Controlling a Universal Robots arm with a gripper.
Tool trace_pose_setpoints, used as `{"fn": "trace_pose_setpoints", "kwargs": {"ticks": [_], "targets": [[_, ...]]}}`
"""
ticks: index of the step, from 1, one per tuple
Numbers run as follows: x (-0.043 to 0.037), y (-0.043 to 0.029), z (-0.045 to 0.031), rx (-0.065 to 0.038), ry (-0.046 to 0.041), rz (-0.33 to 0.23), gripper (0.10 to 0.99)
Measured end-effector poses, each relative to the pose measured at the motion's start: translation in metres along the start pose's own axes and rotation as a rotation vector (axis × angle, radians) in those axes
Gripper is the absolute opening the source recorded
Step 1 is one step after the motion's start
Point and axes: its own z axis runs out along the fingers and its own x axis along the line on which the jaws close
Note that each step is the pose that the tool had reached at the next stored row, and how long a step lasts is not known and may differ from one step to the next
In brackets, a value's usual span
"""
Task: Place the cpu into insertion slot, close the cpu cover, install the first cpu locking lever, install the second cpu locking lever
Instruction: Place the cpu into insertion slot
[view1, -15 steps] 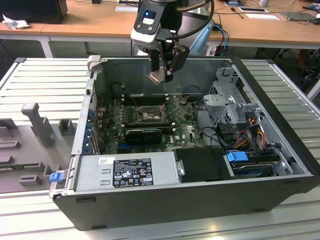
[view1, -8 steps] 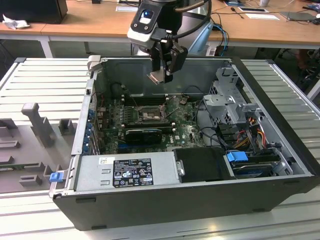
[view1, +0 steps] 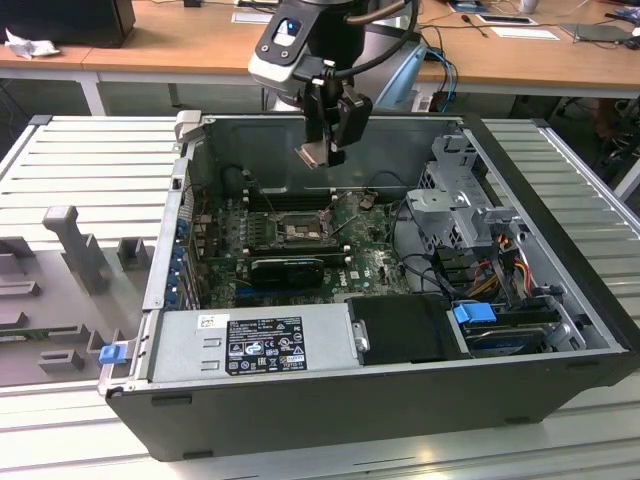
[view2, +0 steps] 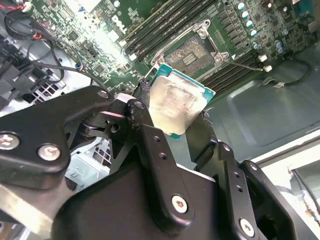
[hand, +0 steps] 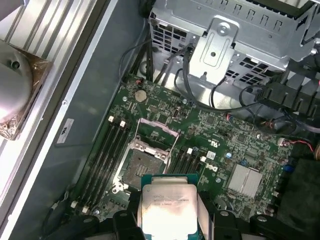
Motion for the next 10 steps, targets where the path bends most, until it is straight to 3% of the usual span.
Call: {"fn": "trace_pose_setpoints", "kwargs": {"ticks": [6, 10], "targets": [[0.0000, -0.0003, 0.0004, -0.002, -0.0098, 0.110, 0.529], [0.0001, -0.0003, 0.0012, -0.002, -0.0110, 0.123, 0.529]]}}
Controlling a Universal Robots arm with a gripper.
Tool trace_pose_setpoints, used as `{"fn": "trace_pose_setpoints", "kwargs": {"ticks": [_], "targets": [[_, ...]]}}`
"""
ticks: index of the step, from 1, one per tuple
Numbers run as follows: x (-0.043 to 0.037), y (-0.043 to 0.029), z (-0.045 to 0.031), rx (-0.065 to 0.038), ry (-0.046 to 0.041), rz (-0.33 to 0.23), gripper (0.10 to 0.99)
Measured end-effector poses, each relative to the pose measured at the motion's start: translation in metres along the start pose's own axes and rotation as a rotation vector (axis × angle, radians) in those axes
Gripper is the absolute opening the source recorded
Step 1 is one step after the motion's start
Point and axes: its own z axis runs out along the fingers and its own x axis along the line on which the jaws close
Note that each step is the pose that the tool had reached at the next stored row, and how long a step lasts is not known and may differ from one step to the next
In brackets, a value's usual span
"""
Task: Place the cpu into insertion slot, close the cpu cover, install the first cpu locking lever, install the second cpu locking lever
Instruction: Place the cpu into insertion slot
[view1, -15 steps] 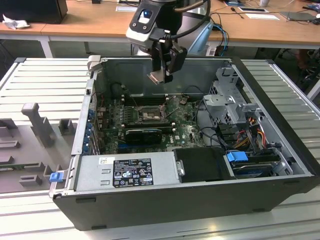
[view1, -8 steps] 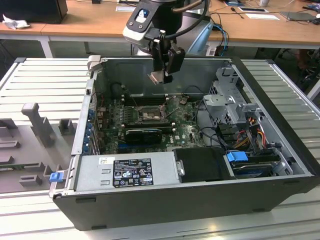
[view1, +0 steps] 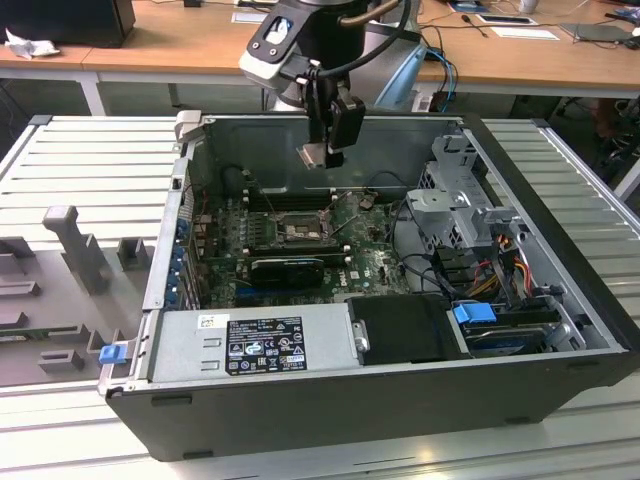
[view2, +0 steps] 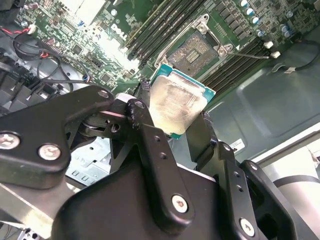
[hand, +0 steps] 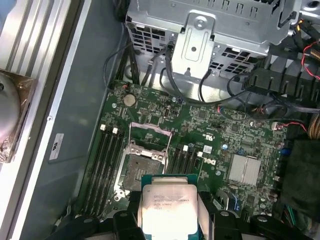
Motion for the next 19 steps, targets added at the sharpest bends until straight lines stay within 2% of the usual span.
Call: {"fn": "trace_pose_setpoints", "kwargs": {"ticks": [8, 19], "targets": [[-0.0001, -0.0001, 0.0018, 0.000, -0.0009, 0.011, 0.529], [-0.0001, -0.0002, 0.0025, -0.002, -0.0105, 0.119, 0.529]]}}
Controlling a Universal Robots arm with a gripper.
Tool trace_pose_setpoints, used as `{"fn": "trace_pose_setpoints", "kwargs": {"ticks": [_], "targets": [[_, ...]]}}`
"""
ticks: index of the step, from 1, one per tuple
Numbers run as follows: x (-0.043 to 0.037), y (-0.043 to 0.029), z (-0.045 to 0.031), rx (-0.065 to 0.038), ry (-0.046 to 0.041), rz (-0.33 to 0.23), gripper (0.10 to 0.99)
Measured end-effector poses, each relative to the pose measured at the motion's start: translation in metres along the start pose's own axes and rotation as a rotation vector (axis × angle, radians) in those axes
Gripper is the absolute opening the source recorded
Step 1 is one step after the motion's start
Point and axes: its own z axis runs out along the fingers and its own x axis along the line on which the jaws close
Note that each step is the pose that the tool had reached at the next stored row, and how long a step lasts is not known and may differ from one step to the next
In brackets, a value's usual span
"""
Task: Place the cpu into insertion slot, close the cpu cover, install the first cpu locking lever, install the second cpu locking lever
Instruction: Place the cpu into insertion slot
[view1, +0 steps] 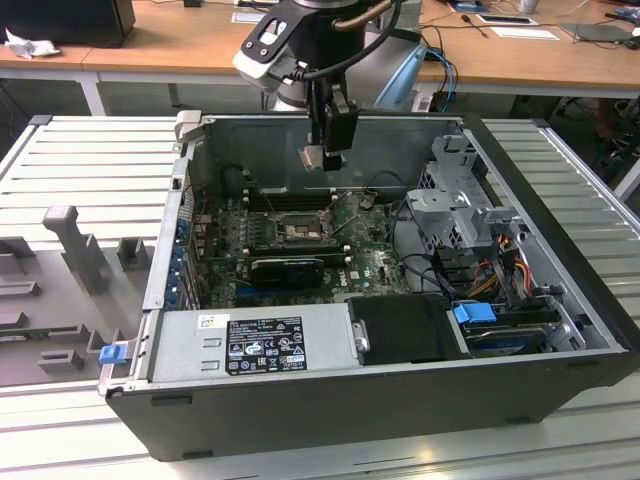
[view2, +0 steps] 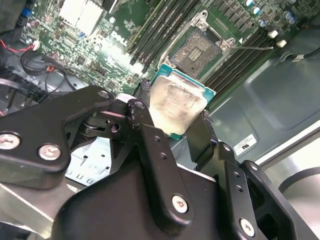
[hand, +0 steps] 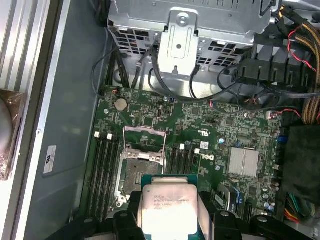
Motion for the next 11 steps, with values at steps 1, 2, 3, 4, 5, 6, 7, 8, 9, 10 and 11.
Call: {"fn": "trace_pose_setpoints", "kwargs": {"ticks": [1, 2, 3, 4, 5, 6, 7, 8, 9, 10, 11], "targets": [[0.0000, 0.0000, 0.0002, 0.000, -0.0020, 0.022, 0.529], [0.0000, 0.0000, 0.0003, -0.001, -0.0043, 0.048, 0.529], [0.0000, 0.0000, 0.0005, -0.001, -0.0058, 0.064, 0.529], [0.0000, -0.0001, 0.0008, -0.002, -0.0068, 0.077, 0.529], [0.0000, -0.0001, 0.0012, -0.002, -0.0087, 0.097, 0.529], [0.0000, -0.0001, 0.0015, -0.002, -0.0100, 0.112, 0.529], [0.0000, -0.0004, 0.0017, -0.002, -0.0113, 0.125, 0.529], [0.0001, -0.0010, 0.0023, -0.002, -0.0114, 0.126, 0.529], [0.0002, -0.0022, 0.0030, -0.002, -0.0111, 0.126, 0.529], [0.0002, -0.0027, 0.0038, -0.002, -0.0111, 0.126, 0.529], [0.0002, -0.0029, 0.0044, -0.002, -0.0111, 0.125, 0.529]]}}
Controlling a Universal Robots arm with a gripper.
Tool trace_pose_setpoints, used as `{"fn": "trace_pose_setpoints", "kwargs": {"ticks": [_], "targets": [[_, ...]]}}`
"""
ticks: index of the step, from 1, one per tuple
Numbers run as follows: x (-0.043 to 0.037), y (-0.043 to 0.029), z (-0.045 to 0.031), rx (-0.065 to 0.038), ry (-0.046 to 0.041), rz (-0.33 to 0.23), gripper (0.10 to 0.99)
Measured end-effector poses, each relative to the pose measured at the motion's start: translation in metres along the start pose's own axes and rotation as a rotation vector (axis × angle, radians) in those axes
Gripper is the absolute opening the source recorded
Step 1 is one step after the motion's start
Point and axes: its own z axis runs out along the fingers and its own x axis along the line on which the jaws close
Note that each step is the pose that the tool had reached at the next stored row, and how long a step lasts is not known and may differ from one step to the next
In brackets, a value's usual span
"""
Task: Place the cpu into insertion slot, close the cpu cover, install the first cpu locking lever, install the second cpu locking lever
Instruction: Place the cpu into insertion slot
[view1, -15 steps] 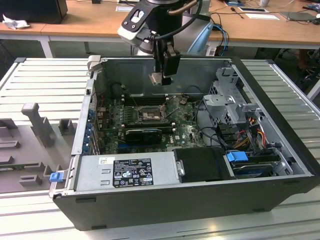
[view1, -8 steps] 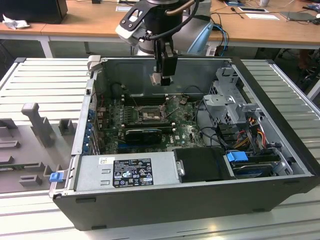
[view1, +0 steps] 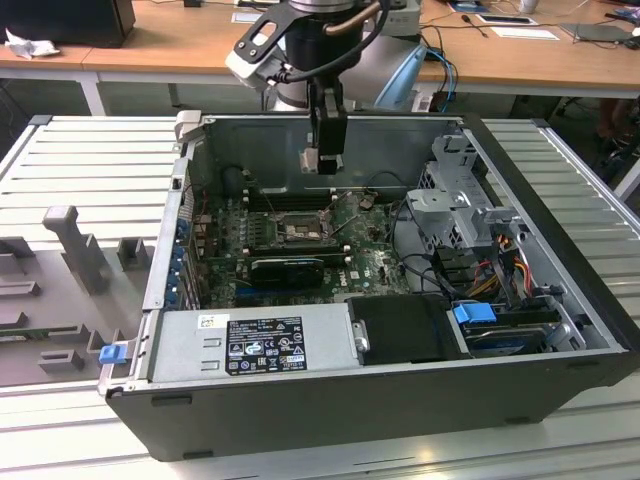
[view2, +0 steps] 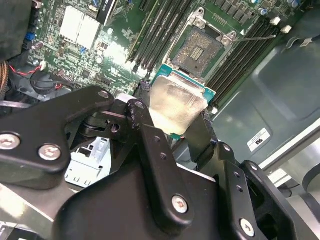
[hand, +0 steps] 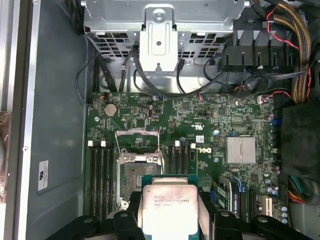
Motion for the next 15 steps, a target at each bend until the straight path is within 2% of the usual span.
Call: {"fn": "trace_pose_setpoints", "kwargs": {"ticks": [4, 15], "targets": [[0.0000, -0.0004, 0.0026, 0.000, 0.0000, 0.000, 0.529], [-0.0003, -0.0027, 0.0192, 0.000, 0.0004, -0.005, 0.529]]}}
